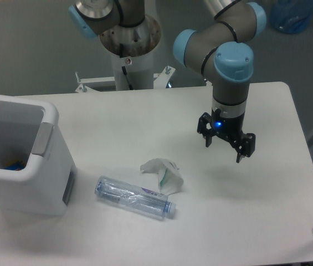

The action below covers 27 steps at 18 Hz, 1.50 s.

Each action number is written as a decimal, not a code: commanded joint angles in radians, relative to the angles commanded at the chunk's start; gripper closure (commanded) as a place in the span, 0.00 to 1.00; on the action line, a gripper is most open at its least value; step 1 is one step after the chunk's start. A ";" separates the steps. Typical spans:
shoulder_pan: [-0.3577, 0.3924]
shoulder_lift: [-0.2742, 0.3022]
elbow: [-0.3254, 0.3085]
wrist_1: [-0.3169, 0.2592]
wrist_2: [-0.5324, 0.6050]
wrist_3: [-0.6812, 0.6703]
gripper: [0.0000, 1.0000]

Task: Place the trash in the trash can
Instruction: 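Move the open gripper over the crumpled white tissue and lower it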

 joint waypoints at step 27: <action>-0.196 -0.043 -0.140 0.014 -0.051 -0.285 0.00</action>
